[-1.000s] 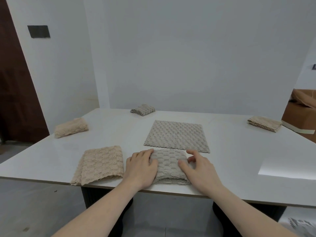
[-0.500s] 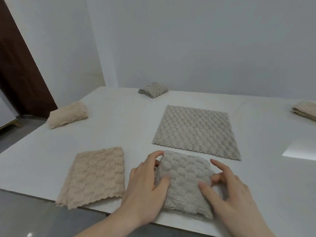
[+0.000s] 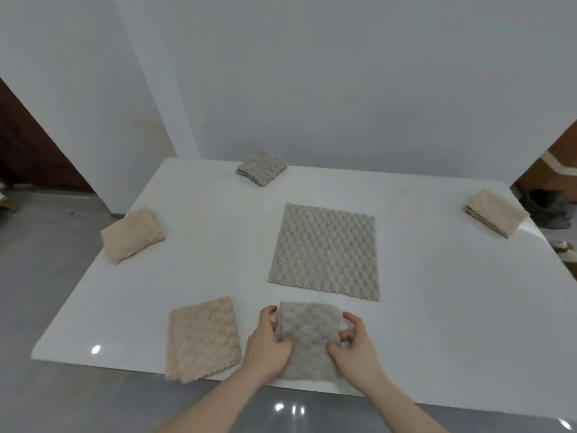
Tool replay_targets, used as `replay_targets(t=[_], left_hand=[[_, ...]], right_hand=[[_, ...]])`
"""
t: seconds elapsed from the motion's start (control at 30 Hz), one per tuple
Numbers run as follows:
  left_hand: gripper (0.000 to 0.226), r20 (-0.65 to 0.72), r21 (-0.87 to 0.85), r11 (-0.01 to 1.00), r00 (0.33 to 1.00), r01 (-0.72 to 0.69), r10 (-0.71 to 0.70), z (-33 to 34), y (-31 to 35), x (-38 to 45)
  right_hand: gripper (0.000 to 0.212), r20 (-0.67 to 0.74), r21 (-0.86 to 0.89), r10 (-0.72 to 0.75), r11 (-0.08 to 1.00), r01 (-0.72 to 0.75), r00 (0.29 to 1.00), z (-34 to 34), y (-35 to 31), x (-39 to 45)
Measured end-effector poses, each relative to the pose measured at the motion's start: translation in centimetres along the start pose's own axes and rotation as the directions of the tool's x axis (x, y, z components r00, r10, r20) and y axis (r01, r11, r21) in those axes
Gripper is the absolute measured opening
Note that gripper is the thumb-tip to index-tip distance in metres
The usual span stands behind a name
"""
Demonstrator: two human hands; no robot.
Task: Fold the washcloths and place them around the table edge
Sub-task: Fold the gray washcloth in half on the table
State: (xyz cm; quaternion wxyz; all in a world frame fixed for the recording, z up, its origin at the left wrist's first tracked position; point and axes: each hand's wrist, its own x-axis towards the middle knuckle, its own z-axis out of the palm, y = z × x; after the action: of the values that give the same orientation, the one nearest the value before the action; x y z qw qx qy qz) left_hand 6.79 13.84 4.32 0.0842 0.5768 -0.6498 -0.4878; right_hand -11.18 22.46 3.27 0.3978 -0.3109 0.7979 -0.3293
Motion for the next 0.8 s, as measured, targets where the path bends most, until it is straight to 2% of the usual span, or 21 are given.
replay_targets(t=[0.03, 0.1, 0.2, 0.37, 0.6, 0.8], left_hand=[[0.070, 0.032, -0.038, 0.997, 0.998, 0.060, -0.059, -0.8, 0.9, -1.2], [0.063, 0.026, -0.077, 0.994, 0.997, 0.071, -0.069, -2.2, 2.4, -3.7], [0.059, 0.006, -0.189, 0.980, 0.998, 0.056, -0.056, -3.9, 3.8, -7.4], [0.051, 0.049, -0.270, 0.962, 0.999, 0.032, -0.020, -4.7, 6.1, -10.6], [0.031, -0.015, -0.256, 0.962, 0.996, -0.090, 0.089, -2.0, 12.9, -10.9], [0.017, -0.051, -0.242, 0.963, 0.992, -0.121, 0.112, 2.2, 17.6, -10.9]], right_hand=[[0.066, 0.035, 0.054, 0.066, 0.996, -0.068, 0.997, -0.6, -1.3, -0.9], [0.053, 0.090, 0.102, 0.128, 0.985, -0.137, 0.988, -1.8, -3.8, -2.9], [0.039, 0.094, 0.087, 0.091, 0.991, -0.099, 0.991, -3.9, -7.0, -6.2], [0.025, 0.071, 0.108, 0.072, 0.991, -0.080, 0.995, -8.1, -9.5, -9.4], [0.022, -0.009, 0.145, 0.057, 0.988, -0.055, 0.998, -14.1, -9.9, -8.1], [0.022, -0.004, 0.160, 0.011, 0.987, -0.010, 1.000, -19.9, -7.8, -6.2]])
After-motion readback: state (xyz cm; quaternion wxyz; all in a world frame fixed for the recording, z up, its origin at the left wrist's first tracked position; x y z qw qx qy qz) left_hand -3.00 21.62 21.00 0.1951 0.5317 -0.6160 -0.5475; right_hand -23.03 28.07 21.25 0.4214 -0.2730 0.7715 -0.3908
